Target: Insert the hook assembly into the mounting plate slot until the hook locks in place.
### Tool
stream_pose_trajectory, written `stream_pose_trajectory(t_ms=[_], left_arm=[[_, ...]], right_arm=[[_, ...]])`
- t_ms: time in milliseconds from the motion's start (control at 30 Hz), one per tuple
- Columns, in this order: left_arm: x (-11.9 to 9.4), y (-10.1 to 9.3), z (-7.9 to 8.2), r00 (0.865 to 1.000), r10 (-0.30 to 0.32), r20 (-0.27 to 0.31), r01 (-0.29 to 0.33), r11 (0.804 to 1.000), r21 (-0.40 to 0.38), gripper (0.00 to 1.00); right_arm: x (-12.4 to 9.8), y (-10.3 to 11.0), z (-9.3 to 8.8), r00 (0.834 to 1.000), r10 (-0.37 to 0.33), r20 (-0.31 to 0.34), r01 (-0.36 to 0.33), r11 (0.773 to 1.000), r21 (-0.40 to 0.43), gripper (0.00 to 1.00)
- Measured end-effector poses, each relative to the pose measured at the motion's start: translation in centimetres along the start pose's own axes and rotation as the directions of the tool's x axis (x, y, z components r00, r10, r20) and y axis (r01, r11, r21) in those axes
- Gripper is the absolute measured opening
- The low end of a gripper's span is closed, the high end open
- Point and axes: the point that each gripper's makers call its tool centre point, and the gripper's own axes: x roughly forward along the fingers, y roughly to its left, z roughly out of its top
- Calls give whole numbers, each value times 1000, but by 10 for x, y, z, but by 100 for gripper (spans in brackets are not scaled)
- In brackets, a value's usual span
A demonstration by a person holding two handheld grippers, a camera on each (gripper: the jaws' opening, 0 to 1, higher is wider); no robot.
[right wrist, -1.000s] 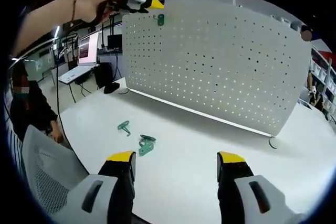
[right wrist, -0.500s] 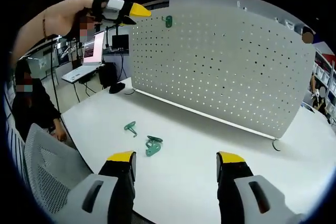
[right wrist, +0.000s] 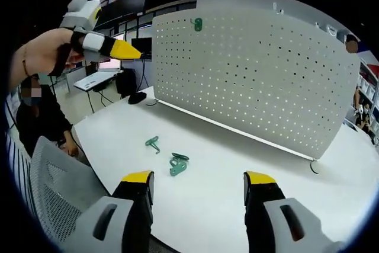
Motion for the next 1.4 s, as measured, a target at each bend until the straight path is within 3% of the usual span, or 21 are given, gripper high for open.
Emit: stream_pose_trajectory(t_ms=[33, 67, 333, 500, 567, 900, 1000, 1200, 1400], left_arm=[[-2, -3, -8, 1000, -6, -16, 6, 1000, -1, 63], [-5, -8, -26, 999, -21, -47, 21, 1000, -12, 63], [-15, -17, -62, 993, -45, -106, 37, 996, -76, 68], [-18, -21, -76, 990, -61, -131, 48, 994, -98, 72], [-19, -22, -88, 984, -73, -166, 51, 990, -129, 73], [-20, -19, -114, 971, -84, -225, 46, 985, -169, 76], [-22, -21, -123, 963, -105, -246, 57, 979, -194, 70], [-24, -19, -137, 959, -104, -264, 36, 968, -249, 74], [-25, -21, -145, 949, -106, -297, 37, 972, -231, 77]], right_arm=[[0, 2, 0, 1000, 5, 1, -5, 1000, 1, 58], [1, 6, -5, 1000, 16, -13, -16, 1000, -11, 58], [6, 19, -13, 998, 55, -22, -55, 998, -12, 55], [11, 27, -21, 996, 77, -32, -77, 997, -6, 50], [15, 32, -28, 994, 96, -54, -96, 995, 4, 48], [32, 46, -47, 983, 147, -109, -147, 989, 16, 44], [37, 50, -47, 978, 172, -121, -170, 985, 27, 42], [52, 57, -46, 973, 192, -128, -188, 981, 45, 38], [69, 63, -44, 967, 212, -140, -203, 976, 77, 33]])
